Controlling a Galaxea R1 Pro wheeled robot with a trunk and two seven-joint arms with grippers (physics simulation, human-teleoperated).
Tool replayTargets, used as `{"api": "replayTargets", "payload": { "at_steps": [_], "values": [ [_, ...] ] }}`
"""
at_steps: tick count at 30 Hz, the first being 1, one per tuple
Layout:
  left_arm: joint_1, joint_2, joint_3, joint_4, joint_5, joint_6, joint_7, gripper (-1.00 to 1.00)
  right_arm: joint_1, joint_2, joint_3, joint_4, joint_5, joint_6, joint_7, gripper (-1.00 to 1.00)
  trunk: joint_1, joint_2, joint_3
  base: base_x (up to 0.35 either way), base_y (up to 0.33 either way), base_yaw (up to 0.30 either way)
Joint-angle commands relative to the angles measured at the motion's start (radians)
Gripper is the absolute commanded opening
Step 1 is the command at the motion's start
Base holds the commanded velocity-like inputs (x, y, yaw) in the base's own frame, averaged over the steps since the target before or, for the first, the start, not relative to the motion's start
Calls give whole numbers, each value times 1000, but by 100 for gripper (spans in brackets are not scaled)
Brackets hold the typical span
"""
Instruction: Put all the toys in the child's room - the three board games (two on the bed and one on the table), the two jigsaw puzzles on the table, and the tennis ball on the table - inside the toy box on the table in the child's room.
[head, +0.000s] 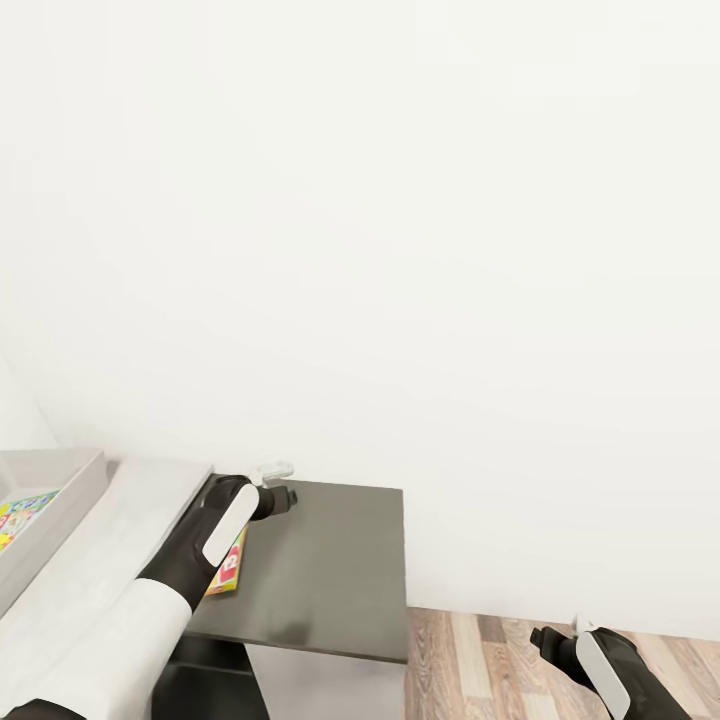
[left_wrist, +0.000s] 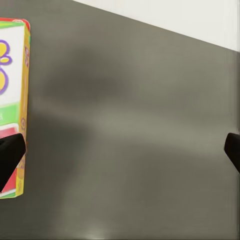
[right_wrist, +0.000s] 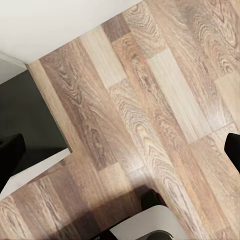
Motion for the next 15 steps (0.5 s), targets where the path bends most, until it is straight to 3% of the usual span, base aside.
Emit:
{"api": "replayTargets", "payload": {
  "at_steps": [1, 15],
  "values": [
    [-1, 1, -4, -1, 11, 1, 10, 100, -1, 0, 0, -2, -11, 4, -8, 100, 1, -2, -2, 1, -43, 0],
    [-1, 1, -4, -1, 11, 1, 10, 100, -1, 0, 0, -2, -12, 5, -7, 100, 1, -2, -2, 0, -7, 0]
  ]
}}
